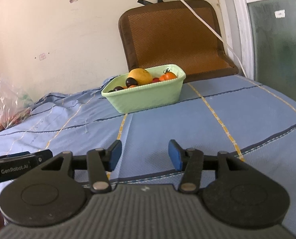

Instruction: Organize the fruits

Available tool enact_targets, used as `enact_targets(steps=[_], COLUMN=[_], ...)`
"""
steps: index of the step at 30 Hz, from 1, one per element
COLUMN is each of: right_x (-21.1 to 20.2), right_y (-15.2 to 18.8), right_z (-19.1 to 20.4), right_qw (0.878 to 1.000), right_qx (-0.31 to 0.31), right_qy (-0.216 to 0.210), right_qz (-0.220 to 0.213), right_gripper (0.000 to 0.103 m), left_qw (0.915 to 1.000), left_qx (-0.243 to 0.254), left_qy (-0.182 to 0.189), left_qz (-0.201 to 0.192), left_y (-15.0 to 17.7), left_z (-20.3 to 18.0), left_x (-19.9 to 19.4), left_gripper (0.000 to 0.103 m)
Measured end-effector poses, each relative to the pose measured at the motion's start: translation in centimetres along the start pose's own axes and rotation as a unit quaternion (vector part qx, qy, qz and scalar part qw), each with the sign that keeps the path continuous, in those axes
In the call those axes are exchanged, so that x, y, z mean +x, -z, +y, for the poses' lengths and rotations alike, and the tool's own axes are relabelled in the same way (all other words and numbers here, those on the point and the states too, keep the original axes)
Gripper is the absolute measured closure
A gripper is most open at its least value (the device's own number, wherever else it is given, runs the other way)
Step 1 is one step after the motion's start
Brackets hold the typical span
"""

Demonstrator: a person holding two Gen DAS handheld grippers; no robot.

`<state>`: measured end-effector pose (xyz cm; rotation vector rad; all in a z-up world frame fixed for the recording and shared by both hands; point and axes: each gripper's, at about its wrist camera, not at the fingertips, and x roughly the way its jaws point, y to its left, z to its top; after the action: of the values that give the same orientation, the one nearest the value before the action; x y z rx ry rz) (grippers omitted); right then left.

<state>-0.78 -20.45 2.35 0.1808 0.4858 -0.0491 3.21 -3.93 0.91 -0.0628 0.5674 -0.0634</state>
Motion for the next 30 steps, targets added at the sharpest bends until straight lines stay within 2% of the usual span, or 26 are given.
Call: enact_targets(steps=[15,22,24,26,30], right_x=[0.6,0.4,0.5,0.5,0.5], right_y=[-0.3,-0.4,-0.5,-0.6,-0.7], right_z=[-1.2,-2.4,-2.6,-2.9,-3.3], right_qw=[0.999,0.998,0.997,0.997,0.995], right_qx=[0.03,0.058,0.065,0.07,0.084], right_qy=[-0.013,-0.03,-0.034,-0.039,-0.043], right_qz=[0.019,0.017,0.018,0.017,0.02], right_gripper=[0.046,0.043,0.043,0.042,0.042], left_qw=[0.9997,0.9978,0.9975,0.9976,0.9965], left_qx=[0.025,0.064,0.068,0.066,0.079], left_qy=[-0.007,-0.017,-0.021,-0.023,-0.025], left_qz=[-0.002,0.006,0.002,-0.004,-0.008], left_y=[0.1,0.2,0.3,0.3,0.3], left_z=[-0.4,-1.8,-1.9,-1.9,-2.2], left_x=[0.0,0.3,0.2,0.0,0.0], left_gripper=[0.04,0.04,0.036,0.023,0.023])
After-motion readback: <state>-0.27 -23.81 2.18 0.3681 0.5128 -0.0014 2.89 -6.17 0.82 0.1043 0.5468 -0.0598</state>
